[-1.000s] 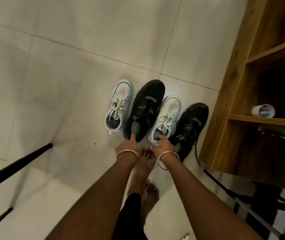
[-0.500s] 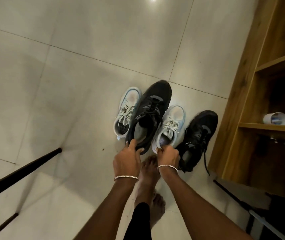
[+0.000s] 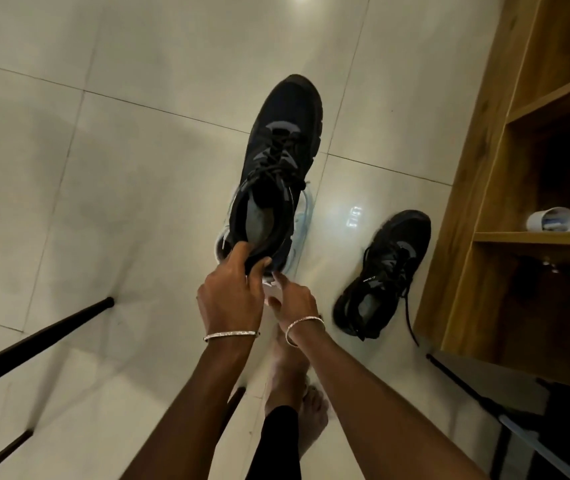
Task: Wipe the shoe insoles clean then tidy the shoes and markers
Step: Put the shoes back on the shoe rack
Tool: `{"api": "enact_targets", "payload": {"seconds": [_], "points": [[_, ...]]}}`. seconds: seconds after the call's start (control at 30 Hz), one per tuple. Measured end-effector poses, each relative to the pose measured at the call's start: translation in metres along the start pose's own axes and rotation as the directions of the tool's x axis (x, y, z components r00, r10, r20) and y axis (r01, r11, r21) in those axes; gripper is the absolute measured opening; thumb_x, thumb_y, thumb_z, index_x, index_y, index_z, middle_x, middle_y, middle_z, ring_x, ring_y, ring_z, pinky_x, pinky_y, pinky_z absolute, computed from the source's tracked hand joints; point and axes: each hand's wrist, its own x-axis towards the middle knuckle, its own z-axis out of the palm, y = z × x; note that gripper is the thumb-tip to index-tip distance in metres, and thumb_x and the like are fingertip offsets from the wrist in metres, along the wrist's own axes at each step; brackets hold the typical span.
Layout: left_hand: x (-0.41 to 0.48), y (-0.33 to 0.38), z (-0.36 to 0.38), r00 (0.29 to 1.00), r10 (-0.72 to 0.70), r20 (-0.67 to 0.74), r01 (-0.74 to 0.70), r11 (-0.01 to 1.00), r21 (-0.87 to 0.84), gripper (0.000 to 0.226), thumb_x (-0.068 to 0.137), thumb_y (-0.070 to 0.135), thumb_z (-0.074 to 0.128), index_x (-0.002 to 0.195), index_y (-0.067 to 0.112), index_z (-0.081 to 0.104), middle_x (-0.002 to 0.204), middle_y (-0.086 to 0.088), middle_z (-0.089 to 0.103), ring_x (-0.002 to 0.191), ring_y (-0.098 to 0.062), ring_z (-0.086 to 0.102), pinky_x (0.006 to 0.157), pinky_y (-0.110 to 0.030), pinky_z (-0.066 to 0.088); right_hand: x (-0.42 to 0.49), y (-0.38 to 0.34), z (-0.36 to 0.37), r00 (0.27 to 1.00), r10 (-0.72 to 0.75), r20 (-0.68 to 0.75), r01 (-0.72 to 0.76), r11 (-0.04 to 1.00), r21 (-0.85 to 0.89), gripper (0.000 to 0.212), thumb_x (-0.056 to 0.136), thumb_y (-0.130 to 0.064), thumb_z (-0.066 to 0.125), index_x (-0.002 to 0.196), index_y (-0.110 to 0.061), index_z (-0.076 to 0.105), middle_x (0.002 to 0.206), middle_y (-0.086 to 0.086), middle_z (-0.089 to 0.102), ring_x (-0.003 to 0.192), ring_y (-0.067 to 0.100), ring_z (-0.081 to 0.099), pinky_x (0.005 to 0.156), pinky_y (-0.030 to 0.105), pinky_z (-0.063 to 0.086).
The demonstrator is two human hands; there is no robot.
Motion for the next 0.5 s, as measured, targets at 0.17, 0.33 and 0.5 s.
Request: {"api": "enact_targets", "payload": {"seconds": [0.17, 0.33, 0.5], "points": [[-0.035, 0.014, -0.005, 0.995, 0.027, 0.095, -0.026, 1.000, -0.011, 0.015, 0.091, 0.028, 0.072, 0.096, 0.015, 0.066, 0.072, -0.003, 0.070, 0.059, -0.030, 0.066, 0.049, -0.025, 0.036, -0.063, 0.041, -0.005, 0.928, 0.203, -0.313, -0.139, 0.967, 0.214, 0.046, 0.092, -0.010, 0.057, 0.137, -0.019, 0.054, 0.108, 0.012, 0.067, 0.103, 0.030, 0.063, 0.088, 0.037, 0.051], [-0.060, 0.049, 0.004, 0.975, 0.072, 0.208, -0.058, 0.996, -0.071, 0.035, 0.088, 0.047, 0.046, 0.090, 0.017, 0.065, 0.069, -0.002, 0.067, 0.059, -0.031, 0.062, 0.052, -0.024, 0.026, -0.103, 0.090, -0.004, 0.732, 0.438, -0.522, -0.416, 0.894, 0.167, 0.045, 0.077, -0.009, 0.070, 0.120, -0.018, 0.058, 0.108, 0.012, 0.062, 0.100, 0.034, 0.057, 0.073, 0.043, 0.049], [-0.065, 0.054, 0.045, 0.934, 0.093, 0.344, -0.113, 0.993, 0.038, 0.027, 0.092, 0.041, 0.059, 0.093, 0.014, 0.061, 0.076, -0.010, 0.068, 0.067, -0.039, 0.064, 0.053, -0.029, 0.027, -0.096, 0.107, -0.001, 0.830, 0.501, -0.245, -0.411, 0.846, 0.339, 0.077, 0.088, -0.028, 0.069, 0.152, -0.029, 0.025, 0.125, 0.014, 0.059, 0.115, 0.033, 0.056, 0.089, 0.039, 0.048]]}}
